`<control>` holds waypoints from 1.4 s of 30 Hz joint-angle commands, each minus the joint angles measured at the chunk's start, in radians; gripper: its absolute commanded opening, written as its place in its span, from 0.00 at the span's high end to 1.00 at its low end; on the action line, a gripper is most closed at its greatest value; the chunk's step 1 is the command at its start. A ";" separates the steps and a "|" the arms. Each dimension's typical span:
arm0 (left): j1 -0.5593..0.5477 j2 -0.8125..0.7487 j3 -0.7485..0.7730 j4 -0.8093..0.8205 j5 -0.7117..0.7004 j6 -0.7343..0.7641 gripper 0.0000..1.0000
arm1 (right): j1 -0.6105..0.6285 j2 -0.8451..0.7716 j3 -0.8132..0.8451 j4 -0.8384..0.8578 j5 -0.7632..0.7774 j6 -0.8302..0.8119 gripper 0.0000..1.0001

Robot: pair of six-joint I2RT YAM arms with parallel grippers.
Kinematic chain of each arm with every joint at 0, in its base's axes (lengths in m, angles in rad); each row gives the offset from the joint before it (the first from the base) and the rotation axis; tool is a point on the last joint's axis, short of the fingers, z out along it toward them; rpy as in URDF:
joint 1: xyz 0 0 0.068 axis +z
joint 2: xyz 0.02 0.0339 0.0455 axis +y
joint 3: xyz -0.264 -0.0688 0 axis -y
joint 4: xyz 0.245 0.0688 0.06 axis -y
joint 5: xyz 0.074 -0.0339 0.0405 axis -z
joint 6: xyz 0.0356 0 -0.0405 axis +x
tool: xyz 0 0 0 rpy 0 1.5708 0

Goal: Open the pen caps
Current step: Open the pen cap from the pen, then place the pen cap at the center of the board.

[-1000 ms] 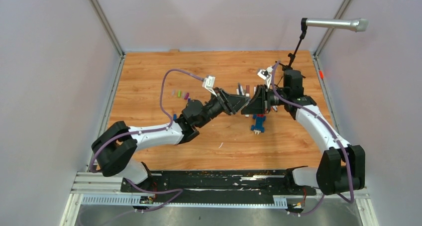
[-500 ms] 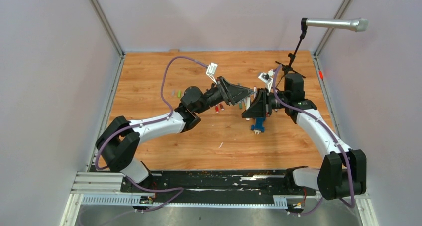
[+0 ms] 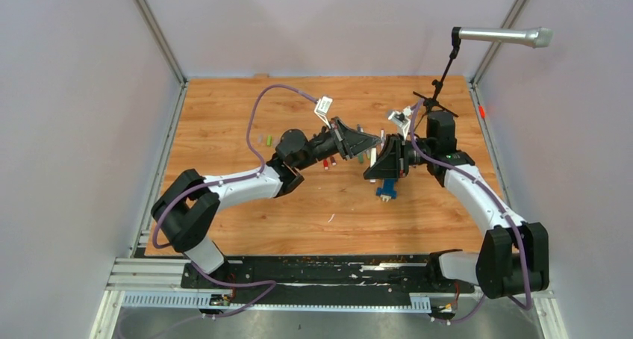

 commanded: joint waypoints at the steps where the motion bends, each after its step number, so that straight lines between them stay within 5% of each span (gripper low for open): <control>1: 0.053 -0.063 0.076 0.107 -0.134 0.108 1.00 | 0.013 0.014 -0.063 -0.019 -0.063 -0.083 1.00; 3: 0.078 -0.081 0.117 0.061 -0.175 0.165 1.00 | 0.026 -0.005 -0.073 -0.104 -0.079 -0.179 1.00; 9: 0.119 -0.115 0.163 -0.035 -0.230 0.142 1.00 | 0.013 -0.013 0.060 -0.717 -0.023 -0.794 1.00; 11: 0.121 -0.131 0.144 -0.049 -0.268 0.108 1.00 | 0.014 -0.027 0.071 -0.771 0.029 -0.869 1.00; 25: 0.128 -0.348 0.017 -0.201 -0.301 0.185 1.00 | -0.211 -0.157 0.011 -0.672 0.007 -0.732 1.00; 33: 0.128 -0.587 -0.199 -0.366 -0.300 0.269 1.00 | -0.353 -0.209 -0.013 -0.554 -0.001 -0.602 1.00; 42: 0.128 -0.687 -0.313 -0.598 -0.177 0.278 1.00 | -0.518 -0.239 0.013 -0.522 0.051 -0.567 1.00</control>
